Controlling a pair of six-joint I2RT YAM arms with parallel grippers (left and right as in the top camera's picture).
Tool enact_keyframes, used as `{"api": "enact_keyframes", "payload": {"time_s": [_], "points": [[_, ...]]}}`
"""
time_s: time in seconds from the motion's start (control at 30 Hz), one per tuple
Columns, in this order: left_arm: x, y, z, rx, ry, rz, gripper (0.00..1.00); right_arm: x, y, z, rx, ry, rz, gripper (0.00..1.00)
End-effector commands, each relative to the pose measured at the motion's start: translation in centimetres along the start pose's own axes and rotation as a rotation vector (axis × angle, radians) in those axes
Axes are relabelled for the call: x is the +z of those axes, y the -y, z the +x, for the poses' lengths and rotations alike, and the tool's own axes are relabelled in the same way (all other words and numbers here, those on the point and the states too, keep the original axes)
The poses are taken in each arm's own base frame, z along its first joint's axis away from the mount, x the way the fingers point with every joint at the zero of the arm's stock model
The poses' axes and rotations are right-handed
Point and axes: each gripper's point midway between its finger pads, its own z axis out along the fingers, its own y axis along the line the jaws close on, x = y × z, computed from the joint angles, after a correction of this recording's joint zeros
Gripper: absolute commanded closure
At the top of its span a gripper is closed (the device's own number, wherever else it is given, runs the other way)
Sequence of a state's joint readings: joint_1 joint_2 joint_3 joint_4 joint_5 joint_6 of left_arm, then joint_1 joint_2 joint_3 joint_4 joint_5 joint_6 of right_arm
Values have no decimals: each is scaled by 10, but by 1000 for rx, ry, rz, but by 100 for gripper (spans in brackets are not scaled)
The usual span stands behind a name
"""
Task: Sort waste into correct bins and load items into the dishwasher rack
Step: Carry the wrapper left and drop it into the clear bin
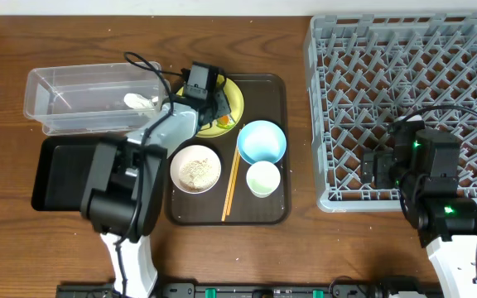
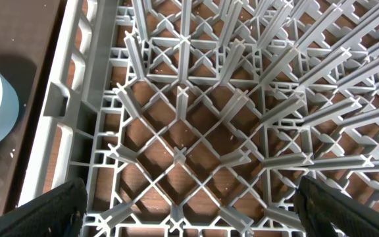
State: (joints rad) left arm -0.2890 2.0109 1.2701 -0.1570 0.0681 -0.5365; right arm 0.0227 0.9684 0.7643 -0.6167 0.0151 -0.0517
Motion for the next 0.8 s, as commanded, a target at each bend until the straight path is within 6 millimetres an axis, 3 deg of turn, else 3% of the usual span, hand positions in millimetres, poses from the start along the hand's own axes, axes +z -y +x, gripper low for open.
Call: {"api": "enact_keyframes", "payload": {"time_s": [0.0,0.17,0.3,0.47,0.63,0.7,0.77], "points": [[-51,20,-38,67,119,56,94,-6,-1,-9,12,28,-5,1],[-106,1,-80,20,249,29,94,-6,-1,-10,12,28,-5,1],[-130,-36,-104,-53,297,-14,94,-6,-1,-10,12,28,-5,1],[-133,-98,-120,-167,306,-103,94,-6,-1,-10,12,28,-5,1],[-126,-141,-125,-235,297,-166,92,-6,-1,-10,12,28,-6,1],[-126,-152,-126,-253,297,-180,75,-6,-1,-9,12,28,-6,1],[-127,-159,-128,-266,303,-189,65,-6,-1,-9,12,28,-6,1]]}}
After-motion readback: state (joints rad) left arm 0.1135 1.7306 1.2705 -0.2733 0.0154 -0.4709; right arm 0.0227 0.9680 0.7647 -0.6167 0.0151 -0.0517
